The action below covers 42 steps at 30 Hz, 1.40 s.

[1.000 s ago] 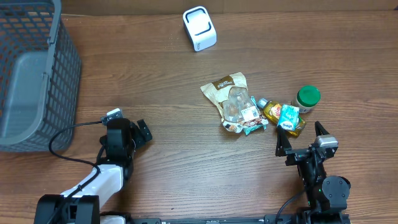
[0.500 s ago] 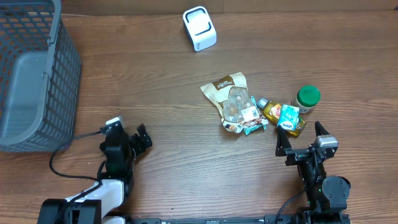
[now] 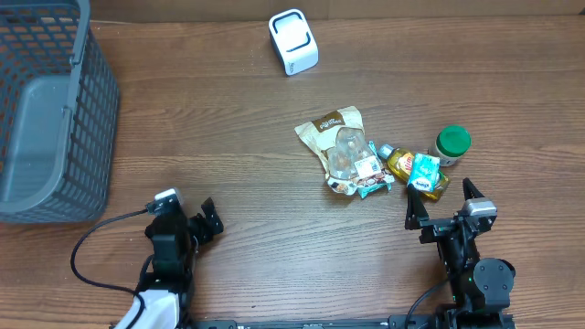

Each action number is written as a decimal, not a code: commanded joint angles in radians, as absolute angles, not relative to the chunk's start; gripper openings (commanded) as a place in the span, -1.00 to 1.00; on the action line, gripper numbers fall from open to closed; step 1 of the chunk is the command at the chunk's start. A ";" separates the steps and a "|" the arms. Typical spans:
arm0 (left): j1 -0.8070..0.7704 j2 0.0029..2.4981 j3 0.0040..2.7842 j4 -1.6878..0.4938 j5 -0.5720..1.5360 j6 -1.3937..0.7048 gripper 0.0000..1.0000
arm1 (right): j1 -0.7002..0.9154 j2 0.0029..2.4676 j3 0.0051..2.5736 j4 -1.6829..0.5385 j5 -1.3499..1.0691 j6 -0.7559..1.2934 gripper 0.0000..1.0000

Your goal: Scan the item barcode

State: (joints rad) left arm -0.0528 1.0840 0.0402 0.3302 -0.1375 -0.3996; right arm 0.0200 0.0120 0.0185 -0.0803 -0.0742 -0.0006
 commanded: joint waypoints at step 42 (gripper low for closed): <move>-0.059 0.003 0.006 -0.079 -0.075 -0.127 0.99 | 0.015 0.003 0.008 -0.077 -0.073 -0.005 1.00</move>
State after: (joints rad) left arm -0.0536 0.0216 0.0090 -0.0742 -0.0925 -0.1562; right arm 0.0200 0.0116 0.0185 -0.0811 -0.0742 -0.0010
